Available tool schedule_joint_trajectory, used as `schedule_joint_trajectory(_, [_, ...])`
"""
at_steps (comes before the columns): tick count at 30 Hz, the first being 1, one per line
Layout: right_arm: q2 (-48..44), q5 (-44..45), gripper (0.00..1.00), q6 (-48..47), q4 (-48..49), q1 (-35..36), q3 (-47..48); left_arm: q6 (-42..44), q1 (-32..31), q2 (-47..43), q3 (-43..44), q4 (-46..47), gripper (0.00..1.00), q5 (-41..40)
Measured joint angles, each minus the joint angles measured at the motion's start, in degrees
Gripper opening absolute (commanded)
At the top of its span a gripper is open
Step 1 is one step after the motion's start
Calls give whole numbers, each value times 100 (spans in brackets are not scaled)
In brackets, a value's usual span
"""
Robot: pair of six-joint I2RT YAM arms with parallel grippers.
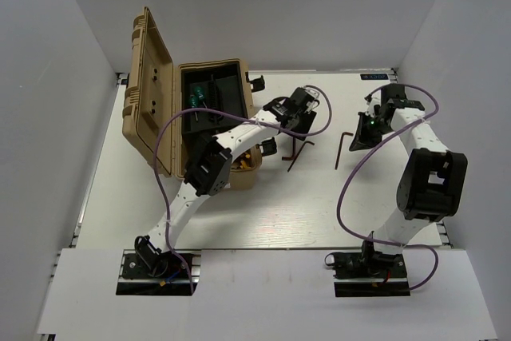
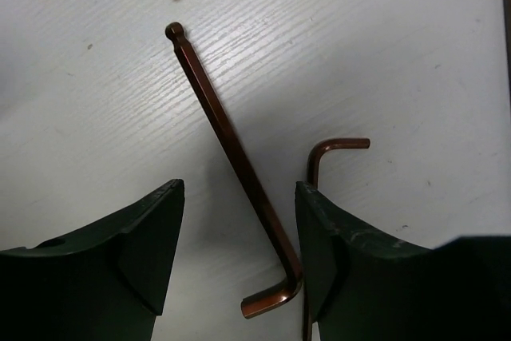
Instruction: Sort the tools into containers
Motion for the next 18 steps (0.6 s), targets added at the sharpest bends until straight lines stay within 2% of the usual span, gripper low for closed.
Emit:
schedule_joint_trajectory(9, [-205, -487, 0, 133, 358, -98, -319, -181, -74, 168, 0, 162, 64, -367])
schedule_joint_trajectory(16, [-420, -671, 0, 195, 573, -168, -455, -323, -149, 413, 7, 275, 53, -636])
schedule_joint_trajectory(18, [-463, -719, 0, 203, 597, -184, -494, -337, -177, 420, 9, 282, 44, -713])
